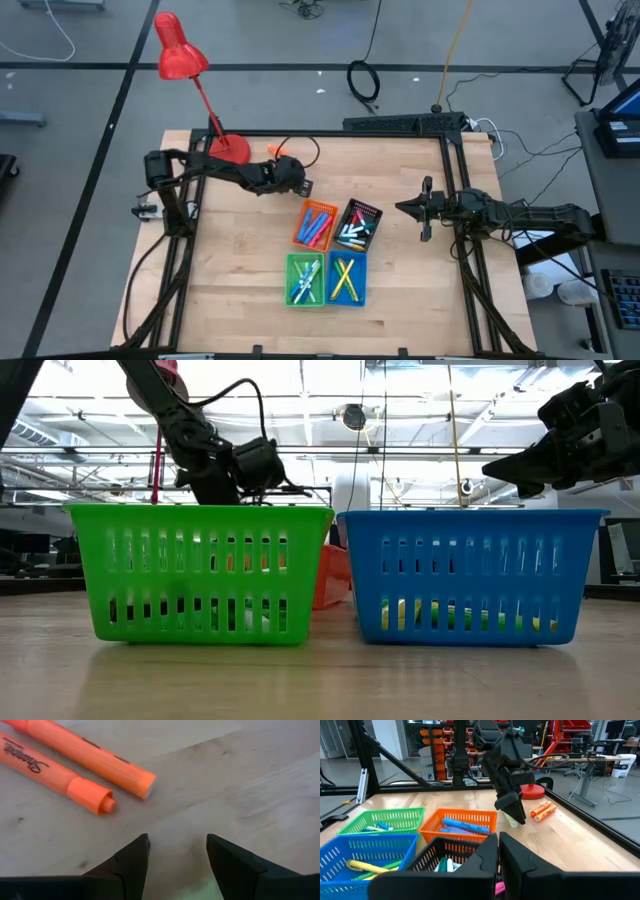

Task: Pick & Place Markers
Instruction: Put the green highlighter pen into the orange basket

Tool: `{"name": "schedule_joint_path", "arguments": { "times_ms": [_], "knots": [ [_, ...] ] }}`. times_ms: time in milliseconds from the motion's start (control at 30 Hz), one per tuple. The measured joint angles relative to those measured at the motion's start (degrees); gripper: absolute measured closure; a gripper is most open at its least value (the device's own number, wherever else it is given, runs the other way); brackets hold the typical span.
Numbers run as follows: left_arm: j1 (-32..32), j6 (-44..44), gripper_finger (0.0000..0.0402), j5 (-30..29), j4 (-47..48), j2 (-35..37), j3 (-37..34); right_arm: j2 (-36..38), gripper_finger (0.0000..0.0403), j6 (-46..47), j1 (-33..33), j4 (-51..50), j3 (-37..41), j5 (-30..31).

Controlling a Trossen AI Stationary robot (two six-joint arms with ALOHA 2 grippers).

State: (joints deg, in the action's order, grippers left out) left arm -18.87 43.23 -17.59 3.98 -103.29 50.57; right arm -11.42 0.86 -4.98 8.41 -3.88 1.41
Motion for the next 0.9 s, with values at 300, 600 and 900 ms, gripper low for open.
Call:
{"name": "schedule_joint_path", "arguments": {
  "times_ms": [300, 600, 900],
  "knots": [
    [-0.48, -4.71, 0.0195, 0.91, 2.41, 0.79, -0.03, -0.02, 0.0394, -0.02, -0.01, -0.01, 0.01, 0.00],
    [1.78, -11.42, 0.0195, -0.96, 10.43, 9.85, 0.00, 0.00, 0.0394, -0.02, -0.01, 0.03, 0.00, 0.02],
    [9.30, -20.65, 0.0195, 3.09, 16.64, 13.05, -1.03, -0.01, 0.0394, 0.00, -0.01, 0.00, 0.00, 0.00]
  ]
}}
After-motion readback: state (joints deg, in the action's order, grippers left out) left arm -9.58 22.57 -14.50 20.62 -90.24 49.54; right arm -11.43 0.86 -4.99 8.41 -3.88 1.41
